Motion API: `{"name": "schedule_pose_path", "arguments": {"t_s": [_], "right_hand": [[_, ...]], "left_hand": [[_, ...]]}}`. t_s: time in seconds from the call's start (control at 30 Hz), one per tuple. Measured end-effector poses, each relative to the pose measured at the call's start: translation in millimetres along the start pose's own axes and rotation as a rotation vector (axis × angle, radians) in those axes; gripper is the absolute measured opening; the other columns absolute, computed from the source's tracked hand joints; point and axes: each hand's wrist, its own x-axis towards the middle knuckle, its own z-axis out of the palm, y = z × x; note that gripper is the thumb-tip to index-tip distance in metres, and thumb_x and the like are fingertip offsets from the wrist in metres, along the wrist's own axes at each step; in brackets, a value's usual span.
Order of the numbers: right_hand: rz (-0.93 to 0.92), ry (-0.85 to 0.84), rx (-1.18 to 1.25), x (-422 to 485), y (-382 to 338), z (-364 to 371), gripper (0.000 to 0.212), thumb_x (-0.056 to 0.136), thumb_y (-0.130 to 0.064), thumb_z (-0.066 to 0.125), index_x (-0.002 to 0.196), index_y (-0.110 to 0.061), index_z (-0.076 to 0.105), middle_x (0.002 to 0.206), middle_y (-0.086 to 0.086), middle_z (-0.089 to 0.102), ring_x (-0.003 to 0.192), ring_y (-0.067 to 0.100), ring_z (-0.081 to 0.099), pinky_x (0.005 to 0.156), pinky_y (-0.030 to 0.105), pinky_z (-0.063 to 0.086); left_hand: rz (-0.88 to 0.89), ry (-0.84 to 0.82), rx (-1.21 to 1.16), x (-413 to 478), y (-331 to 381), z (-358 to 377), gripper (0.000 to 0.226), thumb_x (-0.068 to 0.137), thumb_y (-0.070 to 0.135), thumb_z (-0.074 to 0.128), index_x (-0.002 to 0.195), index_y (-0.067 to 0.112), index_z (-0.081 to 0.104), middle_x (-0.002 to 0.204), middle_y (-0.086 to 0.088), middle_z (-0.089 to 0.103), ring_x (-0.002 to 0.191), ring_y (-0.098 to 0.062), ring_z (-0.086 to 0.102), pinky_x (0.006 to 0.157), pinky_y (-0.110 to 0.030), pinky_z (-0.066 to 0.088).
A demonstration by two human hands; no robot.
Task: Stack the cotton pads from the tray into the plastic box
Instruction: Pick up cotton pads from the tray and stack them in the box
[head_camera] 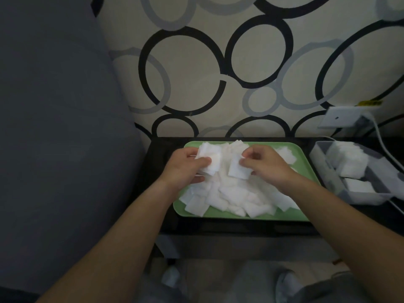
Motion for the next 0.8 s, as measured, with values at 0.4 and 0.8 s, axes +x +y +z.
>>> {"name": "schedule_pose_path", "arguments": {"t_s": [0.4,0.8], "right_hand": [[-0.004,-0.167,0.549,-18,-36,-9,0.038,0.068,-0.002,0.079,0.103,-0.011,0.068,0.086,0.014,0.068,0.075,0.021,0.065,0.063,0.028,0.053],[-0.007,-0.027,0.221,-19,-34,-7,0.042,0.067,-0.004,0.088,0.103,-0.012,0.067,0.086,0.016,0.069,0.062,0.010,0.065,0.053,0.021,0.050]], "left_hand": [[-0.028,-0.057,-0.028,1,2,20,0.027,0.087,0.017,0.076,0.113,0.018,0.068,0.108,-0.004,0.074,0.096,-0.020,0.072,0.068,-0.026,0.059],[-0.049,-0.115,-0.049,-6,10,34,0.026,0.098,0.029,0.060,0.122,0.019,0.067,0.119,-0.009,0.068,0.105,-0.027,0.070,0.069,-0.031,0.061]]}}
